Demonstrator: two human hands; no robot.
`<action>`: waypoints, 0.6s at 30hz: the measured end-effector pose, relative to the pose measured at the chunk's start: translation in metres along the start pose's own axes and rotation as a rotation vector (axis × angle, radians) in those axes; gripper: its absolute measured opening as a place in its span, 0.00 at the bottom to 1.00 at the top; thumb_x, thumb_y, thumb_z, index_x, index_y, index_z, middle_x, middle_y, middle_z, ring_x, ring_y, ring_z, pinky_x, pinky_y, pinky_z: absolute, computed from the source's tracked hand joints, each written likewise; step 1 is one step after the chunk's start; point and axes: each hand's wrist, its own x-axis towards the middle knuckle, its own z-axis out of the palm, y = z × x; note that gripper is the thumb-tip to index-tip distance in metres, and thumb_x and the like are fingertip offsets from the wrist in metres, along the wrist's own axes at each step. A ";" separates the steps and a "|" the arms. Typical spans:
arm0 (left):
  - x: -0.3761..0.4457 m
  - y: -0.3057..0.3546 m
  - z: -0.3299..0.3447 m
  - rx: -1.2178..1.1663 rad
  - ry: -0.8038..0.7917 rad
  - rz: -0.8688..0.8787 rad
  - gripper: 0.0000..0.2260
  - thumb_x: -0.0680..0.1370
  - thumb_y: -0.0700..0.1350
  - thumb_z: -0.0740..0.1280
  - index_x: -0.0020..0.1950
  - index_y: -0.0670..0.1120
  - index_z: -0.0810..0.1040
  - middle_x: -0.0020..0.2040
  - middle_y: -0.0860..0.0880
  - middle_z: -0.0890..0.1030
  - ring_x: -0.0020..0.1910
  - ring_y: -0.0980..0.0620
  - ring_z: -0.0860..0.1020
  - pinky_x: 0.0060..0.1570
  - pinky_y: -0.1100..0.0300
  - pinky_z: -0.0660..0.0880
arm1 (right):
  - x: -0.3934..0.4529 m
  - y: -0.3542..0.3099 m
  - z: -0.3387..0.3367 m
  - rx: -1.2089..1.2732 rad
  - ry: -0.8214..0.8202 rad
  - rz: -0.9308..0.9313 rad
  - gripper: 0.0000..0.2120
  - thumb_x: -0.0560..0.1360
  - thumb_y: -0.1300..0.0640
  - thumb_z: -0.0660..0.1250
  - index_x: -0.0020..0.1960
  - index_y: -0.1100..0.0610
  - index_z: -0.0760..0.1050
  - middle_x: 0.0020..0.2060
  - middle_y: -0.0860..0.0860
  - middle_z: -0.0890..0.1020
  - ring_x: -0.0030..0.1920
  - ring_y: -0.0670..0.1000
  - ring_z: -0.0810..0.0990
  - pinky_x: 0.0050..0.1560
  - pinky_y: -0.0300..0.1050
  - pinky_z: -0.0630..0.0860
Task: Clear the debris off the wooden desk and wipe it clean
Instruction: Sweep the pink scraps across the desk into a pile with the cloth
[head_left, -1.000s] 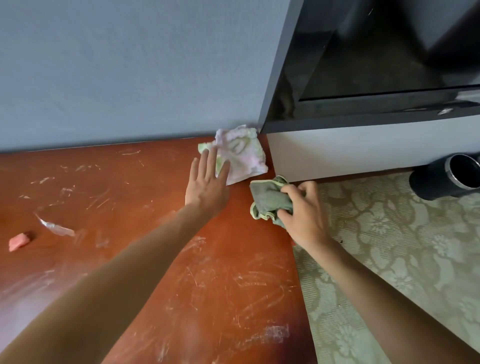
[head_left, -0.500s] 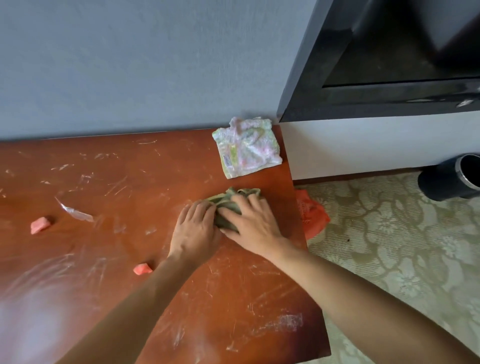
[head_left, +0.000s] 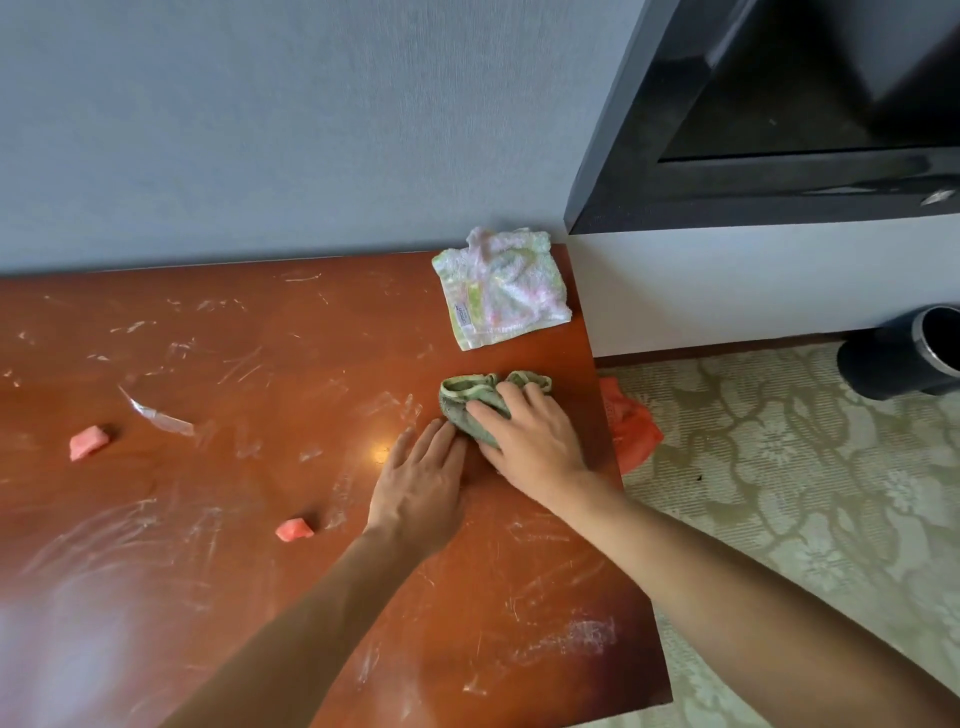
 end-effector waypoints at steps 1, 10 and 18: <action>-0.001 -0.001 0.000 0.001 0.013 -0.009 0.28 0.84 0.54 0.59 0.83 0.45 0.61 0.83 0.45 0.60 0.83 0.45 0.57 0.81 0.44 0.47 | -0.001 0.009 -0.002 -0.008 -0.016 -0.023 0.19 0.75 0.46 0.72 0.65 0.48 0.77 0.56 0.54 0.76 0.53 0.58 0.75 0.48 0.52 0.78; -0.015 0.010 0.018 0.017 -0.025 -0.062 0.34 0.82 0.61 0.45 0.84 0.43 0.57 0.85 0.43 0.53 0.84 0.44 0.51 0.82 0.41 0.50 | 0.001 0.012 -0.008 0.026 0.065 0.608 0.16 0.77 0.45 0.71 0.62 0.47 0.80 0.55 0.56 0.76 0.56 0.61 0.75 0.49 0.53 0.77; -0.019 0.006 0.011 0.059 -0.045 -0.063 0.36 0.82 0.68 0.43 0.85 0.51 0.43 0.85 0.49 0.40 0.84 0.50 0.40 0.78 0.37 0.32 | -0.030 0.029 -0.010 -0.025 0.057 0.315 0.19 0.76 0.41 0.73 0.64 0.45 0.80 0.53 0.52 0.77 0.51 0.56 0.76 0.44 0.47 0.77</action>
